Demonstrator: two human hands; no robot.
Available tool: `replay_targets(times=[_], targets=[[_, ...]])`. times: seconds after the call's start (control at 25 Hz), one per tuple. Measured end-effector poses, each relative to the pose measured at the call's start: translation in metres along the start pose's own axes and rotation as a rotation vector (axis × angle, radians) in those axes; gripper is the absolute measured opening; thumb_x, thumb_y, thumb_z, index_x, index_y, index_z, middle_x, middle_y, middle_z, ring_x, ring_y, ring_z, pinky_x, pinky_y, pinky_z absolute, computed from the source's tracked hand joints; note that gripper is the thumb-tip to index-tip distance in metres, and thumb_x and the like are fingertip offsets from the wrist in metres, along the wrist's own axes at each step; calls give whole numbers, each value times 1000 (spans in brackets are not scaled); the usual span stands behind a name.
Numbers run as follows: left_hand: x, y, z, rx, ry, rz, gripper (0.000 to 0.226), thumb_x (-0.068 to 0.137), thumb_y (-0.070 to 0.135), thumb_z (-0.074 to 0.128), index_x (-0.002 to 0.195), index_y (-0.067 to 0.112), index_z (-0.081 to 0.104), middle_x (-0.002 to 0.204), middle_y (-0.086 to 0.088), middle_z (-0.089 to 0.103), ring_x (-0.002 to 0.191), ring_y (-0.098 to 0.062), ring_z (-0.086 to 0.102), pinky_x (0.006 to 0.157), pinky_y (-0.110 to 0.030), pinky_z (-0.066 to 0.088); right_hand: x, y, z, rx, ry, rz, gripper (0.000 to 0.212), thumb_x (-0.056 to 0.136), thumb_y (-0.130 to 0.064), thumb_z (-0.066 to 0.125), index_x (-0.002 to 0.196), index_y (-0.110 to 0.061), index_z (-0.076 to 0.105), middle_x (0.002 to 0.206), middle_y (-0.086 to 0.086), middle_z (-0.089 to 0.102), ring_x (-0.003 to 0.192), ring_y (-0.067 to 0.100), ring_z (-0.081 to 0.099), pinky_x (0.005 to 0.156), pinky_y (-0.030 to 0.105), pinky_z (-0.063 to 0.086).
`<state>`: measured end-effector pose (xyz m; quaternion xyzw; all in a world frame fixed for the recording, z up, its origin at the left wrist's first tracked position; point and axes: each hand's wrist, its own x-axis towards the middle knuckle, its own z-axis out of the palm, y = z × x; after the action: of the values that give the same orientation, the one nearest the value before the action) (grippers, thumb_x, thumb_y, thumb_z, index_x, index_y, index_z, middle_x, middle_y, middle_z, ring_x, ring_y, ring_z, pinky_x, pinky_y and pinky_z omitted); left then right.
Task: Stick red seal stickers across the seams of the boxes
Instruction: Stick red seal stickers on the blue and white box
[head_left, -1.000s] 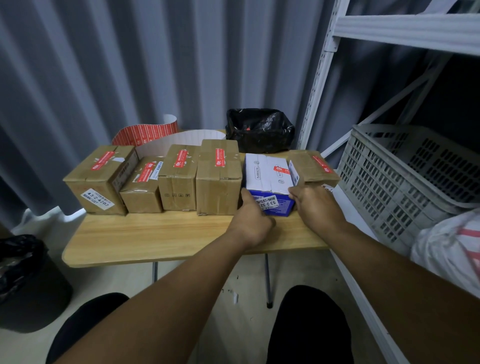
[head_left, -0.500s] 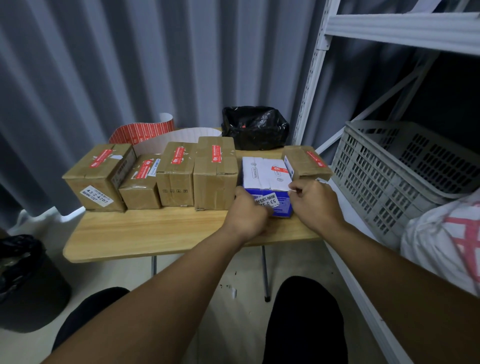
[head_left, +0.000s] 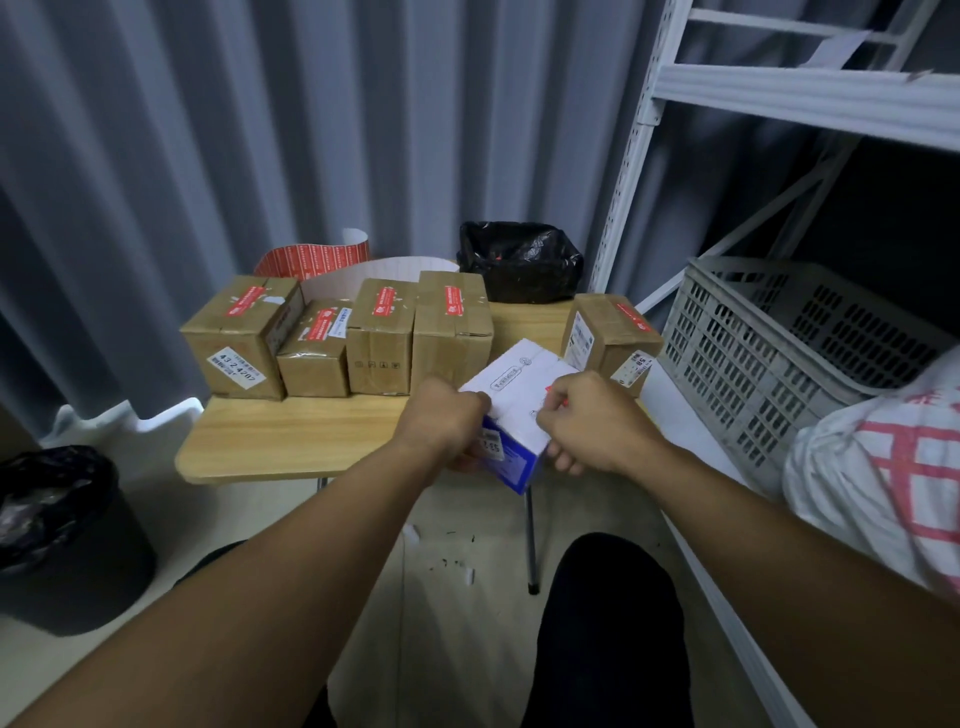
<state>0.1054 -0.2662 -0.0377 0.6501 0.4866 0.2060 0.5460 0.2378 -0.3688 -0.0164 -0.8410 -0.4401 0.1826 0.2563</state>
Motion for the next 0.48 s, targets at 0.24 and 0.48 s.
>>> replay_targets(times=[0.24,0.48], targets=[[7,-14,0,54,1,-49,56,87,39,73,122,17,37,113,-7,63,87,-24,70,51,-33,59,22,15,-8,-289,274,19,32,94,-33,64,120,-14,64,126,9,65,102,26,63,76,34,53],[8,-16,1,31,-50,-38,60,83,37,78,125,16,40,123,-5,59,88,-21,67,49,-33,57,36,20,-3,-126,98,85,48,102,-30,53,145,-10,44,146,12,51,124,30,54,82,32,42]])
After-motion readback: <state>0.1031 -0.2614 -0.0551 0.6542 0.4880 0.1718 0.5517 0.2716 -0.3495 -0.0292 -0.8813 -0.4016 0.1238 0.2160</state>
